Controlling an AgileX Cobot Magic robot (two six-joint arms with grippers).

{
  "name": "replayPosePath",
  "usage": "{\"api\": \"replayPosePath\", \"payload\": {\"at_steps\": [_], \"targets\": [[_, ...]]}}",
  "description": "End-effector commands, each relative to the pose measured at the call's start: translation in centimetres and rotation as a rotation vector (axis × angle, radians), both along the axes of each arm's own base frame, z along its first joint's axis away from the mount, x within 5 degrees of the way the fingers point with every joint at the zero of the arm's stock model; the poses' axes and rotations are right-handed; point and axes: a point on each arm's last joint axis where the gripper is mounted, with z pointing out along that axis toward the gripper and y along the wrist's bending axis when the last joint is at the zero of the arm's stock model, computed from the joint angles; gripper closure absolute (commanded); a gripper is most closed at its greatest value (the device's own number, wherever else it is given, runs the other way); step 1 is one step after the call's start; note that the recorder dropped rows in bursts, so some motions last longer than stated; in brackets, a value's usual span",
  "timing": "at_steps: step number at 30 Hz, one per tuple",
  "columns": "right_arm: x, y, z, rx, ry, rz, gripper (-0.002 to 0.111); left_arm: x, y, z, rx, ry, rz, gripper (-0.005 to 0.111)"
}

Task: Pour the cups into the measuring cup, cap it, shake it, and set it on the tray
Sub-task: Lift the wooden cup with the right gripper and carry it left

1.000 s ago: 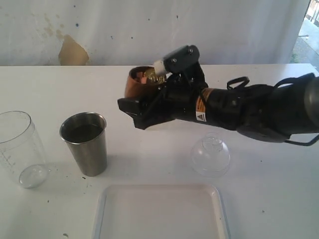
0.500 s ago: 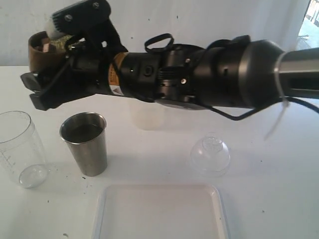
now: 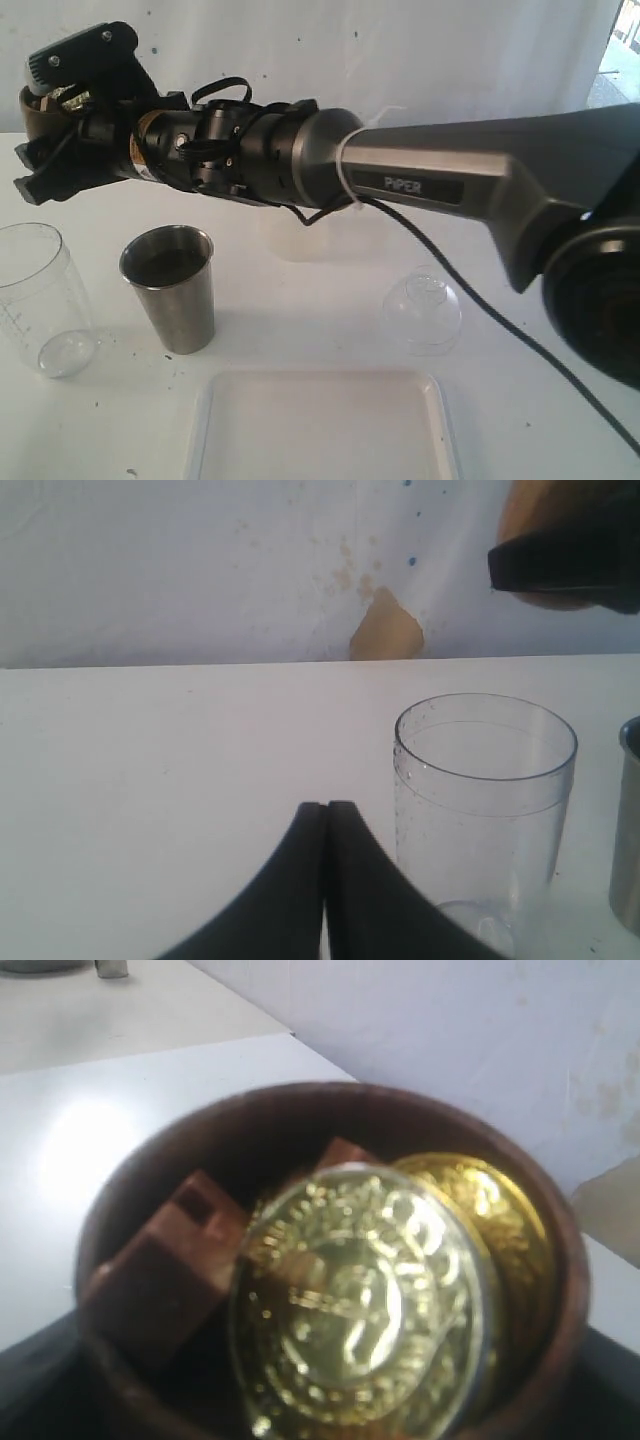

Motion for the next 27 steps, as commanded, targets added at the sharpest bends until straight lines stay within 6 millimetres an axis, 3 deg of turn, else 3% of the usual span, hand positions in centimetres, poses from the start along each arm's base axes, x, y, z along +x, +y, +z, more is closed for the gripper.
{"api": "replayPosePath", "payload": {"at_steps": [1, 10, 27], "targets": [[1.01, 1.19, -0.56, -0.054, -0.084, 0.009, 0.108, -0.01, -0.02, 0.0, -0.01, -0.015, -0.001, 0.107], [1.96, 1.36, -1.51, -0.302, -0.303, 0.027, 0.108, -0.01, -0.02, 0.0, -0.01, -0.015, -0.001, 0.107], [1.53, 1.89, -0.93, -0.436, -0.594, 0.143, 0.108, -0.01, -0.02, 0.0, -0.01, -0.015, -0.001, 0.107]]}}
